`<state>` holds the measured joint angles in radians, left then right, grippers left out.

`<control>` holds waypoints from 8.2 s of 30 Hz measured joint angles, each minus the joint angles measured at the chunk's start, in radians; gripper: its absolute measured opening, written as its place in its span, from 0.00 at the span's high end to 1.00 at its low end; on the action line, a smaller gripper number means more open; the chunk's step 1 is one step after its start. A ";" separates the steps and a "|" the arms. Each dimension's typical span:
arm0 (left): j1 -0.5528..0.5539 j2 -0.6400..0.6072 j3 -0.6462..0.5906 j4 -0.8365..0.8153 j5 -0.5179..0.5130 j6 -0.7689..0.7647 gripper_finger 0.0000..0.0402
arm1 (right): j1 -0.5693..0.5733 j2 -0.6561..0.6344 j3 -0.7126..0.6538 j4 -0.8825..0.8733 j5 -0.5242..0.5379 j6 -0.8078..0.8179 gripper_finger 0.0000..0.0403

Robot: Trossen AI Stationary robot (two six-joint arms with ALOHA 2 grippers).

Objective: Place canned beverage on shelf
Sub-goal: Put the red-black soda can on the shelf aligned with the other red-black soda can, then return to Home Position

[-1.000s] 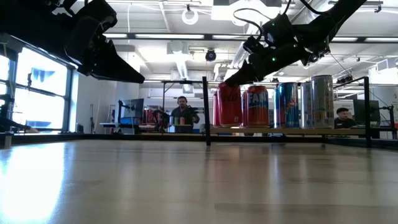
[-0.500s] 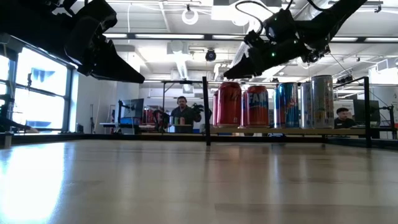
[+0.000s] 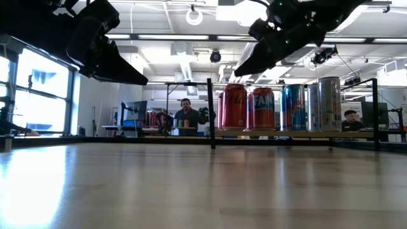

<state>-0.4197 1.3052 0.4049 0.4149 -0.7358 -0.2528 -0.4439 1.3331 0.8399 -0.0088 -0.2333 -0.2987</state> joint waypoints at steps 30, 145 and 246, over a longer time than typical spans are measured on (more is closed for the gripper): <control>0.028 0.000 0.000 0.003 0.016 -0.025 1.00 | -0.050 0.008 -0.170 0.271 0.200 0.028 1.00; 0.452 -1.301 -0.393 -0.349 0.588 0.297 1.00 | 0.335 -1.326 -0.829 0.065 0.547 0.162 1.00; 0.452 -1.284 -0.393 -0.374 0.550 0.211 1.00 | 0.332 -1.326 -0.828 0.062 0.544 0.160 1.00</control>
<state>0.0322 0.0212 0.0124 0.0410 -0.1860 -0.0414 -0.1115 0.0067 0.0116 0.0529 0.3107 -0.1383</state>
